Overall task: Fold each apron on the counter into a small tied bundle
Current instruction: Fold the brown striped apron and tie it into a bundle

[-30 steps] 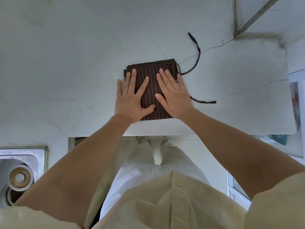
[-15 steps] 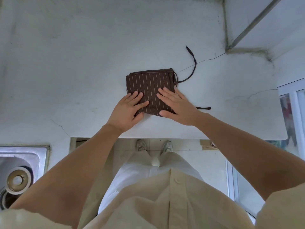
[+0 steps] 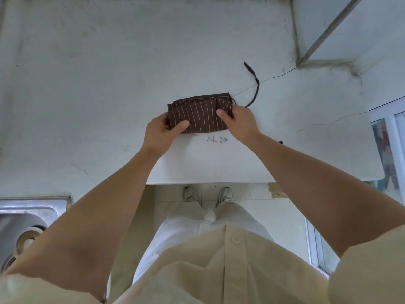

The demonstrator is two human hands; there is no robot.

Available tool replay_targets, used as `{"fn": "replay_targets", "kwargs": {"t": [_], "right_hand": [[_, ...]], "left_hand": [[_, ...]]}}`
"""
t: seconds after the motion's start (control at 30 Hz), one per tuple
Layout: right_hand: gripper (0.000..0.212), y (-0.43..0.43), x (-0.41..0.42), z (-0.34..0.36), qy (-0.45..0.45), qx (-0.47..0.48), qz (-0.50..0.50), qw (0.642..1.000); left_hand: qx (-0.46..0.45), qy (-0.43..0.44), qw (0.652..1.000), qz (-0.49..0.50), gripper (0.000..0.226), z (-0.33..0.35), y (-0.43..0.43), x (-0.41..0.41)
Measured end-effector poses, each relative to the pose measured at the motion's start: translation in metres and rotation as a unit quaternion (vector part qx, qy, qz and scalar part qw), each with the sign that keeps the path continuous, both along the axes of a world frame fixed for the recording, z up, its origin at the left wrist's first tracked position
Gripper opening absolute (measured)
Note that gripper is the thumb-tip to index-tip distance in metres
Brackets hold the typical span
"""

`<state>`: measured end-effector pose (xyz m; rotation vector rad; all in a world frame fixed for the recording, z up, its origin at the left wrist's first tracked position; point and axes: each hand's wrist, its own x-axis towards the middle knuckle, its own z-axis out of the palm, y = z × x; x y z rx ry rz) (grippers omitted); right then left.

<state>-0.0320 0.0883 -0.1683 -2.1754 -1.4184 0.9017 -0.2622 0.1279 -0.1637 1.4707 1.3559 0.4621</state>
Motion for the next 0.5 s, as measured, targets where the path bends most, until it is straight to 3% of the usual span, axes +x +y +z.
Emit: {"fn": "replay_targets", "kwargs": {"t": [0.03, 0.1, 0.23, 0.33, 0.4, 0.5], "right_hand": [[0.041, 0.005, -0.001, -0.002, -0.001, -0.003, -0.013, 1.0], [0.044, 0.016, -0.003, -0.006, -0.008, -0.006, -0.033, 0.999], [0.043, 0.031, -0.01, -0.013, -0.031, -0.033, -0.074, 0.996], [0.045, 0.032, -0.014, -0.016, -0.041, -0.032, -0.102, 0.993], [0.046, 0.031, -0.016, -0.017, -0.04, -0.028, -0.11, 0.993], [0.047, 0.033, -0.016, -0.017, -0.047, -0.036, -0.11, 0.992]], "left_hand": [[0.0, 0.012, 0.999, 0.036, 0.02, -0.001, 0.003, 0.006], [0.003, 0.062, 0.995, 0.079, 0.041, -0.004, 0.014, 0.015], [0.062, 0.23, 0.97, 0.041, 0.048, -0.012, 0.03, 0.023], [0.097, 0.266, 0.958, 0.034, 0.042, -0.019, 0.027, 0.025], [0.125, 0.263, 0.955, 0.062, 0.023, -0.019, 0.024, 0.027], [0.238, 0.283, 0.929, 0.016, 0.047, -0.013, 0.034, 0.03]]}}
